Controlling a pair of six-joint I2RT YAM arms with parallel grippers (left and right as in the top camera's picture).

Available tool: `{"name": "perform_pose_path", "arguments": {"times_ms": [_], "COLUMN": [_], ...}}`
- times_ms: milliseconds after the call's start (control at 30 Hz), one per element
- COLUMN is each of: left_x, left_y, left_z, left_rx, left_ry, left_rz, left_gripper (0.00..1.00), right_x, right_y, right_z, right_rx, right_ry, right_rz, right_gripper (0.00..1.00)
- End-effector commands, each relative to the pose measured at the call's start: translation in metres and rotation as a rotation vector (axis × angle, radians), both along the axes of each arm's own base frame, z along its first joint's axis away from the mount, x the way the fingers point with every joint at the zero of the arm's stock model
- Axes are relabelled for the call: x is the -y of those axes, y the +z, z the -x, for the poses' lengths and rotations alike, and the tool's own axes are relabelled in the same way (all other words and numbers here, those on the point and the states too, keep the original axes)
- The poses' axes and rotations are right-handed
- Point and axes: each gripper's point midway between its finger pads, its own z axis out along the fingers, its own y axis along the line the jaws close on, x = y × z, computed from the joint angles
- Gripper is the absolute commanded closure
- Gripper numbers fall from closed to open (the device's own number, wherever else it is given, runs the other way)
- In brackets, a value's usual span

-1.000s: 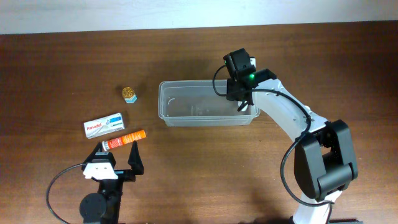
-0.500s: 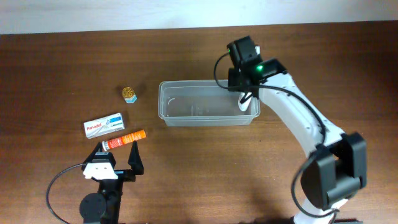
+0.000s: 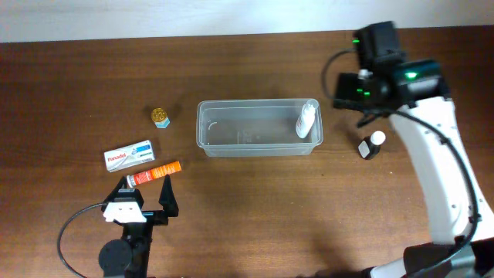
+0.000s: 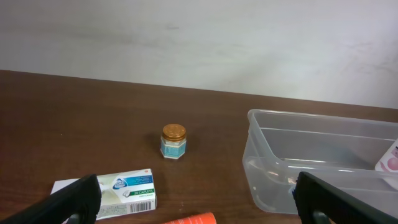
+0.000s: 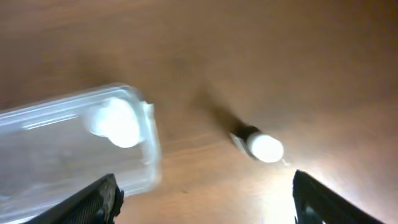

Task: Pack container
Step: 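Lower the pump bottle into the container's right end and release, then grasp the small dark brown bottle with the right gripper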

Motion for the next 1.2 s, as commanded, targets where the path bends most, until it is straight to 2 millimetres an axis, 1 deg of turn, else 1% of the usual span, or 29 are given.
{"name": "perform_pose_path", "arguments": {"times_ms": [0,167,200,333,400,567,667,867,933,1033,1167], "left_x": [-0.001,-0.001,-0.001,-0.001,-0.001,-0.001,-0.001,-0.001,-0.001,-0.001,-0.001], "left_y": [-0.002,-0.002,-0.002,-0.002,-0.002,-0.002,-0.002,-0.002,-0.002,-0.002,-0.002], "left_z": [0.000,0.000,0.000,0.000,0.000,0.000,0.000,0.000,0.000,0.000,0.000], "left_rx": [-0.001,-0.001,-0.001,-0.001,-0.001,-0.001,-0.001,-0.001,-0.001,-0.001,-0.001], "left_ry": [0.000,0.000,0.000,0.000,0.000,0.000,0.000,0.000,0.000,0.000,0.000], "left_rz": [-0.016,-0.016,-0.016,-0.016,-0.016,-0.016,-0.016,-0.016,-0.016,-0.016,-0.016], "left_gripper": [0.01,0.01,0.01,0.00,0.01,0.01,0.01,0.00,0.01,0.01,0.01], "right_x": [0.027,0.053,0.055,0.046,0.054,0.071,0.069,0.069,0.069,0.070,0.070], "right_y": [-0.009,-0.046,-0.058,-0.092,-0.110,-0.140,-0.154,-0.175,-0.181,-0.187,-0.193], "right_z": [0.009,0.022,0.023,0.020,0.023,0.031,0.032,0.031,0.030,0.029,0.025], "right_rx": [-0.053,-0.153,-0.171,-0.178,-0.184,-0.194,-0.183,-0.158,-0.149,-0.138,-0.121], "right_ry": [-0.013,-0.028,0.003,0.156,0.141,0.089,0.109,0.114,0.115,0.116,0.118], "right_rz": [0.031,0.050,0.027,-0.100,-0.120,-0.148,-0.177,-0.169,-0.166,-0.163,-0.158], "right_gripper": [0.18,0.17,0.17,0.17,0.17,0.17,0.17,0.18,0.22,0.32,0.42]}}
